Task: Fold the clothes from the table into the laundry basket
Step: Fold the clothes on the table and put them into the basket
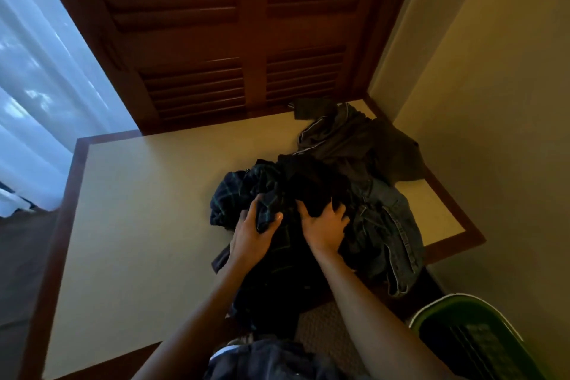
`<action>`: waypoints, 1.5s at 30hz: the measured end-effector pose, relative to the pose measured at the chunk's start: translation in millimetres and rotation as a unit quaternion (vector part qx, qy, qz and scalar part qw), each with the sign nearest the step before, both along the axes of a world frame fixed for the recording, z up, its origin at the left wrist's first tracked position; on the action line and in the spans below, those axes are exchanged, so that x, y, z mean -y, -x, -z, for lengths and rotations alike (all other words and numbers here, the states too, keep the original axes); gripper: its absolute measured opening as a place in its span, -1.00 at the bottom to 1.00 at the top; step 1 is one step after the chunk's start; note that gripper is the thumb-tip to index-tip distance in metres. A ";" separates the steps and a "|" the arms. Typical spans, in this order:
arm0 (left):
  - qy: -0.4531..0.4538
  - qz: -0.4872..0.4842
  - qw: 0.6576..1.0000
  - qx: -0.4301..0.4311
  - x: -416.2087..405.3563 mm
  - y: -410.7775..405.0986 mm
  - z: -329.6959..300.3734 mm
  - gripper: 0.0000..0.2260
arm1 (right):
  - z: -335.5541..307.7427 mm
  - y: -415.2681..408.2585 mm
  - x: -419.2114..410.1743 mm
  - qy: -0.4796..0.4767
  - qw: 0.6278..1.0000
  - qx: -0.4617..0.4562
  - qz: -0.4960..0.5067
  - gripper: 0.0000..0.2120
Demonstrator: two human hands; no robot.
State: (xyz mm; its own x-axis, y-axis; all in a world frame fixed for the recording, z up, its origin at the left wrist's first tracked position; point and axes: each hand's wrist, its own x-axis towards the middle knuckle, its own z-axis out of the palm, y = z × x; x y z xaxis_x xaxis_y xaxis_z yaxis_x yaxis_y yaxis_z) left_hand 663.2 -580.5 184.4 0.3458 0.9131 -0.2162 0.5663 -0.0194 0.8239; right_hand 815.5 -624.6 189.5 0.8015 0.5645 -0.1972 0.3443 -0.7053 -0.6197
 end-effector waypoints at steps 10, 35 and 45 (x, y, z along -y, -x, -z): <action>-0.043 0.062 0.997 0.017 -41.9 2.2 -0.3 -0.34 | 8.6 -21.8 -0.5 -0.145 0.978 -0.140 0.060 -0.47; 0.043 0.353 0.897 0.262 215.9 -307.2 -130.4 -0.47 | -138.2 -200.2 461.1 -0.446 0.748 -0.022 0.491 -0.82; 0.060 0.451 0.867 0.202 281.8 -358.8 -84.8 -0.52 | 5.2 -209.6 539.3 -0.324 0.780 -0.060 0.532 -0.84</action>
State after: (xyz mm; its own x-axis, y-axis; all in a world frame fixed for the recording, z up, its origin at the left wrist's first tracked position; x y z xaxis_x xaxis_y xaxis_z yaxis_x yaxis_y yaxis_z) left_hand 1022.1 -862.3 269.3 0.9773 0.2115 0.0134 0.0309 -0.2049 0.9783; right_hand 1025.1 -1163.9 184.3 0.8819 -0.3960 -0.2560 -0.3099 -0.0775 -0.9476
